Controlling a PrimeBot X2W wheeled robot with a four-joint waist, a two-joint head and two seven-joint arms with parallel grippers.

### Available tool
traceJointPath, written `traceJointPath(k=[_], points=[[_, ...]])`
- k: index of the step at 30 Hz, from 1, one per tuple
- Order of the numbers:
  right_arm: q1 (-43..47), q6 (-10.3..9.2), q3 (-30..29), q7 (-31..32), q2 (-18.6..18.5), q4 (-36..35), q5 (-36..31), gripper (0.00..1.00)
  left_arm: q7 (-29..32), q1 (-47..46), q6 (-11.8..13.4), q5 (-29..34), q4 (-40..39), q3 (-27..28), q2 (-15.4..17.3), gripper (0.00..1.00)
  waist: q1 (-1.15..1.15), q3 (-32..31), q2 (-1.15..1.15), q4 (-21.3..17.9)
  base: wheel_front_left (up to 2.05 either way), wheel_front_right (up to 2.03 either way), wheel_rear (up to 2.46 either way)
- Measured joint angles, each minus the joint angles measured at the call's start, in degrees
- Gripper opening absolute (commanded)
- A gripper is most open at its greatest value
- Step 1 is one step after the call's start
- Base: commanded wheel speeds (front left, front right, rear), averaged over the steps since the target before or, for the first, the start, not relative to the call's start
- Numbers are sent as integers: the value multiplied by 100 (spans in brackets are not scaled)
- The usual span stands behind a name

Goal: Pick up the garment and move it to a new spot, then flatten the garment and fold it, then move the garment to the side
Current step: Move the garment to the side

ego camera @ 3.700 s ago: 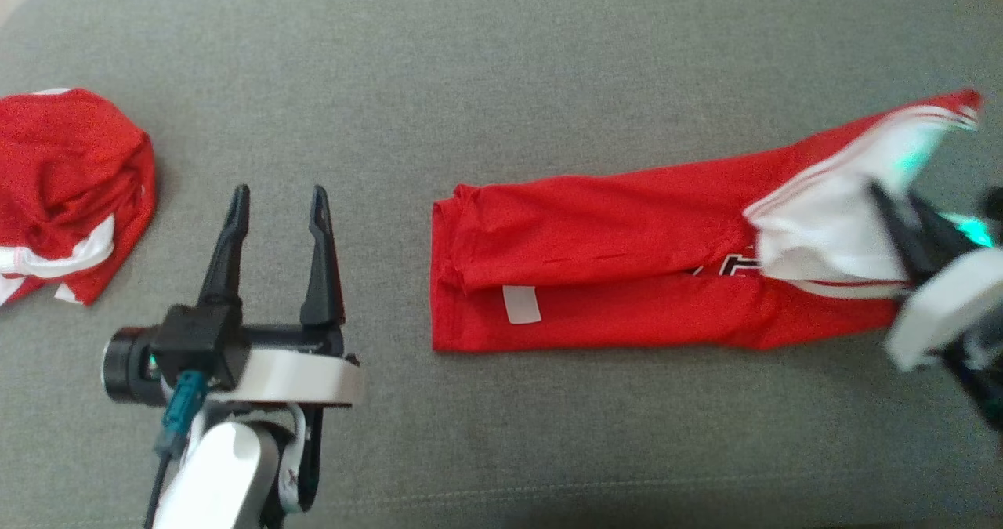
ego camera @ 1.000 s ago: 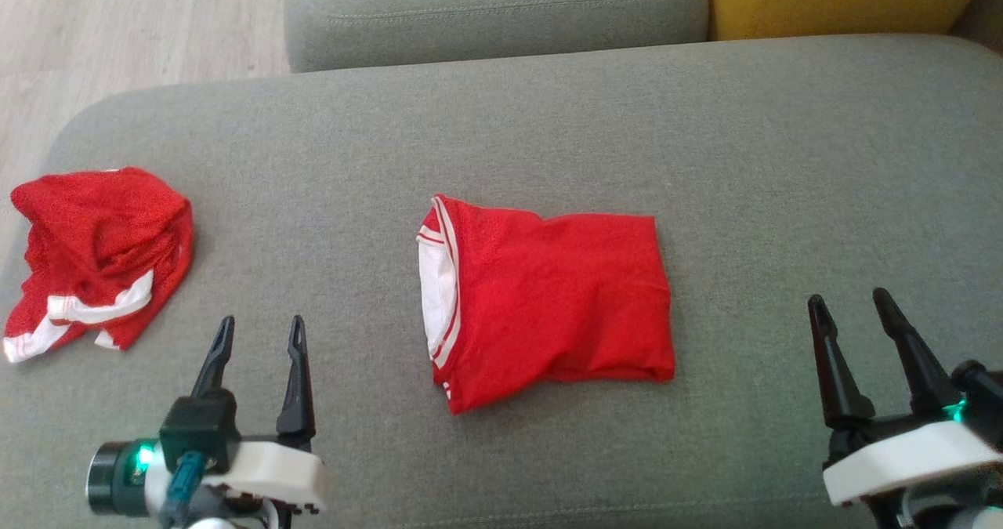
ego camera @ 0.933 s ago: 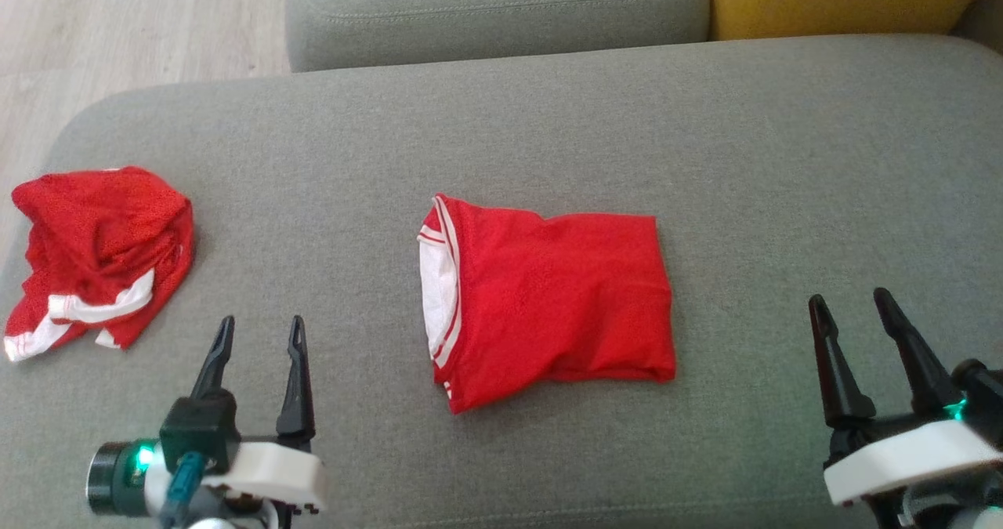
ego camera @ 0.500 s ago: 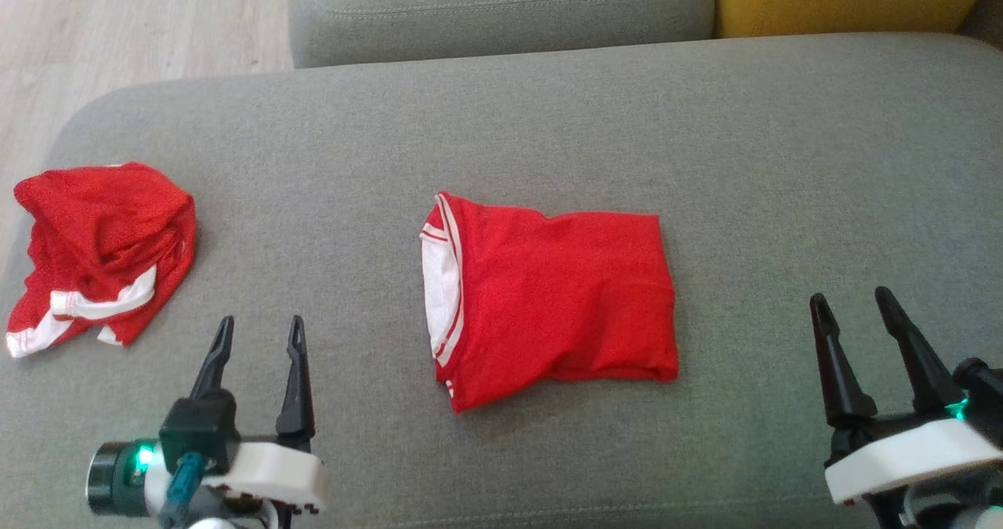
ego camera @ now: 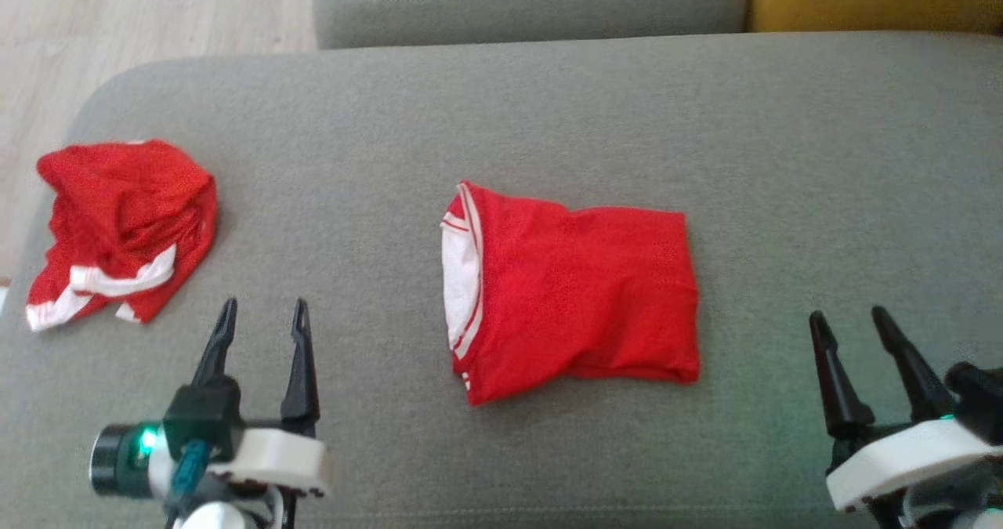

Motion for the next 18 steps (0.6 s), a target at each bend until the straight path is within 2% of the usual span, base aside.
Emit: traceJointPath(k=[5, 11, 18], points=[[-285, 0, 113, 155, -121, 697, 151, 100, -7, -350, -62, 67, -9, -51, -142, 100, 0, 186, 0, 251, 0, 0, 0], [-1127, 0, 427, 267, -322, 1891, 416, 100, -8, -815, -261, 277, 11, -162, -399, 100, 0, 471, 0, 636, 0, 0, 0], [-1953, 0, 800, 400, -434, 2947, 638, 100, -9, -1108, -413, 516, -21, -151, -683, 100, 0, 772, 0, 988, 0, 0, 0]])
